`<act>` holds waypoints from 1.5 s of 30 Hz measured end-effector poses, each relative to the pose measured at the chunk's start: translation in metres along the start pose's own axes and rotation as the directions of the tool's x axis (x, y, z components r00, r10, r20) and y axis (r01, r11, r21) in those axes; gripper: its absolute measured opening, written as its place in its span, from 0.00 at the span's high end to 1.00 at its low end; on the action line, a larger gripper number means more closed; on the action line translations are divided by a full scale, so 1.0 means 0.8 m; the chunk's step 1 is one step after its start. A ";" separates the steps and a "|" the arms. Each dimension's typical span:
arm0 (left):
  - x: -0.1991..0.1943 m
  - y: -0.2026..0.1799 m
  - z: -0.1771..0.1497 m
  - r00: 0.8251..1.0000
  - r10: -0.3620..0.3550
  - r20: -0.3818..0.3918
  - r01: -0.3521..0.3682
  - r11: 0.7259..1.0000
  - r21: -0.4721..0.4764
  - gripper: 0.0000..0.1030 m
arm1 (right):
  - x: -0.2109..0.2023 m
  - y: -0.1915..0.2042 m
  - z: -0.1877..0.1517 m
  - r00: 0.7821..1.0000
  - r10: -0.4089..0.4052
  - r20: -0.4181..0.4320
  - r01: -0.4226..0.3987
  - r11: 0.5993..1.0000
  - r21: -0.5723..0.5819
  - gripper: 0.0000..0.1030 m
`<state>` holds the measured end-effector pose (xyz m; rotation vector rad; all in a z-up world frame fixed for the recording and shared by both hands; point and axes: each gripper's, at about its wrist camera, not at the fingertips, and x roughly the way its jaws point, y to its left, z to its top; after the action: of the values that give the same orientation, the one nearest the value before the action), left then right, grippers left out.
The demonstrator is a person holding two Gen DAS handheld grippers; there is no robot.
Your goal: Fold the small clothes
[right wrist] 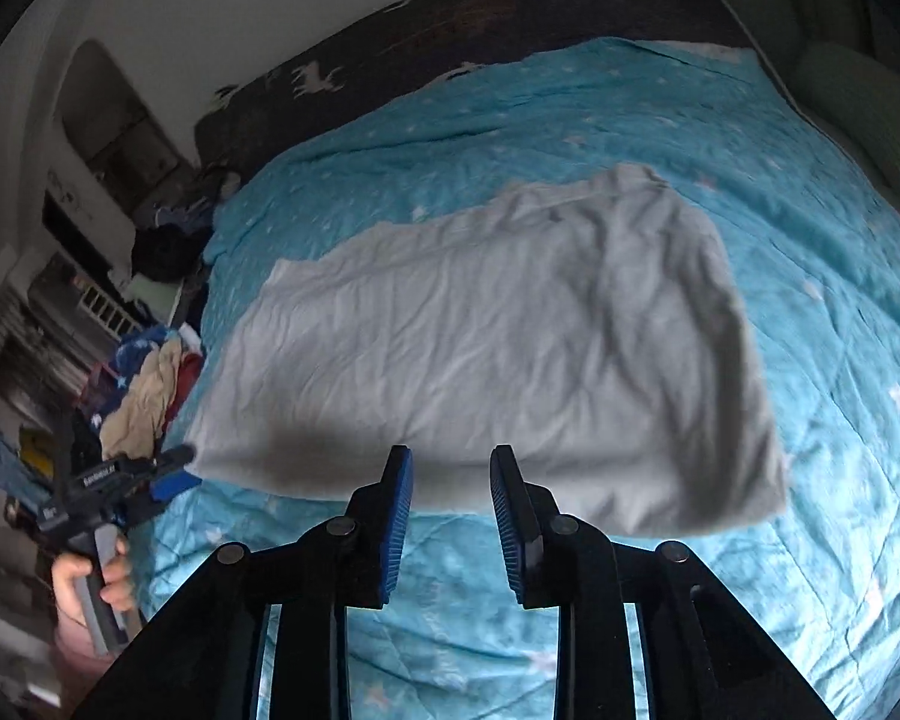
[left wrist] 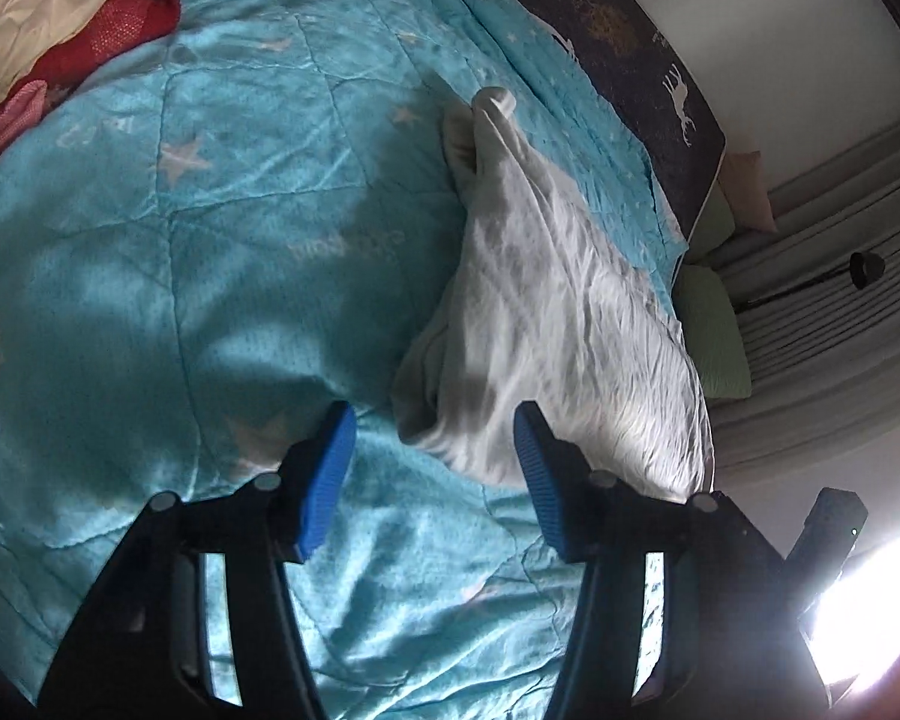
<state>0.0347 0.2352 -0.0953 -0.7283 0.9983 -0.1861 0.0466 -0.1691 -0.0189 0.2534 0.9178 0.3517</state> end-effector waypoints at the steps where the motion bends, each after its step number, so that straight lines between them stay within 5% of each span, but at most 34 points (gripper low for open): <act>1: -0.001 0.000 0.002 1.000 0.000 0.002 0.000 1.000 0.002 0.46 | 0.006 0.020 -0.002 1.000 -0.016 -0.011 0.015 0.997 -0.069 0.66; 4: 0.000 -0.003 0.010 1.000 0.009 -0.007 -0.009 1.000 0.027 0.46 | 0.032 0.098 -0.019 0.989 -0.145 0.001 0.135 0.921 -0.365 0.52; 7: 0.012 -0.008 0.016 0.999 0.001 -0.049 0.002 0.998 0.061 0.46 | 0.063 0.167 -0.049 0.983 -0.182 0.010 0.150 0.778 -0.610 0.50; 9: 0.021 -0.010 0.019 0.997 -0.014 -0.073 0.019 0.997 0.076 0.53 | 0.080 0.193 -0.059 0.987 -0.157 -0.032 0.098 0.753 -0.651 0.50; 10: 0.026 -0.011 0.021 0.996 -0.018 -0.084 0.025 0.996 0.091 0.82 | 0.087 0.201 -0.061 0.988 -0.149 -0.051 0.079 0.749 -0.658 0.50; 11: 0.029 -0.012 0.022 0.994 -0.033 -0.104 0.043 0.994 0.097 0.88 | 0.094 0.208 -0.062 0.987 -0.144 -0.066 0.064 0.744 -0.665 0.50; 16: 0.018 -0.026 0.023 0.995 -0.049 -0.086 0.061 0.988 0.140 0.88 | 0.108 0.224 -0.061 0.984 -0.163 -0.070 0.070 0.722 -0.688 0.48; 22: 0.007 -0.035 0.037 0.985 -0.125 -0.118 0.139 0.983 0.117 0.88 | 0.124 0.278 -0.081 0.991 -0.125 -0.043 0.045 0.622 -0.782 0.42; 26: 0.008 -0.046 0.043 0.981 -0.141 -0.137 0.158 0.980 0.124 0.88 | 0.145 0.301 -0.074 0.995 -0.104 -0.001 0.065 0.632 -0.772 0.42; 29: 0.012 -0.050 0.049 0.974 -0.165 -0.158 0.182 0.978 0.101 0.88 | 0.156 0.306 -0.057 0.997 -0.075 0.014 0.062 0.682 -0.729 0.43; 30: 0.013 -0.050 0.051 0.973 -0.165 -0.160 0.182 0.979 0.096 0.88 | 0.158 0.306 -0.054 0.998 -0.057 0.021 0.055 0.690 -0.722 0.49; 32: 0.017 -0.051 0.054 0.973 -0.155 -0.171 0.174 0.979 0.102 0.88 | 0.163 0.302 -0.046 0.998 -0.061 0.033 0.066 0.706 -0.705 0.80; 34: 0.018 -0.046 0.058 0.966 -0.177 -0.189 0.194 0.978 0.075 0.85 | 0.168 0.293 -0.035 0.997 -0.069 0.020 0.064 0.734 -0.676 0.92; 37: 0.015 -0.036 0.073 0.962 -0.209 -0.176 0.216 0.976 0.024 0.69 | 0.171 0.271 -0.012 0.998 -0.008 -0.058 -0.028 0.804 -0.594 0.94; 40: 0.008 -0.029 0.092 0.981 -0.159 -0.114 0.162 0.987 0.018 0.52 | 0.167 0.258 -0.006 0.997 0.017 -0.074 -0.055 0.829 -0.557 0.95; 45: 0.048 -0.030 0.127 0.968 -0.167 -0.188 0.165 0.986 -0.026 0.49 | 0.165 0.245 -0.002 0.994 0.061 -0.091 -0.099 0.852 -0.515 0.95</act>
<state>0.1429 0.2474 -0.0736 -0.8151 1.1194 -0.4029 0.0817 0.0634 -0.0454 -0.2241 0.8498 0.6759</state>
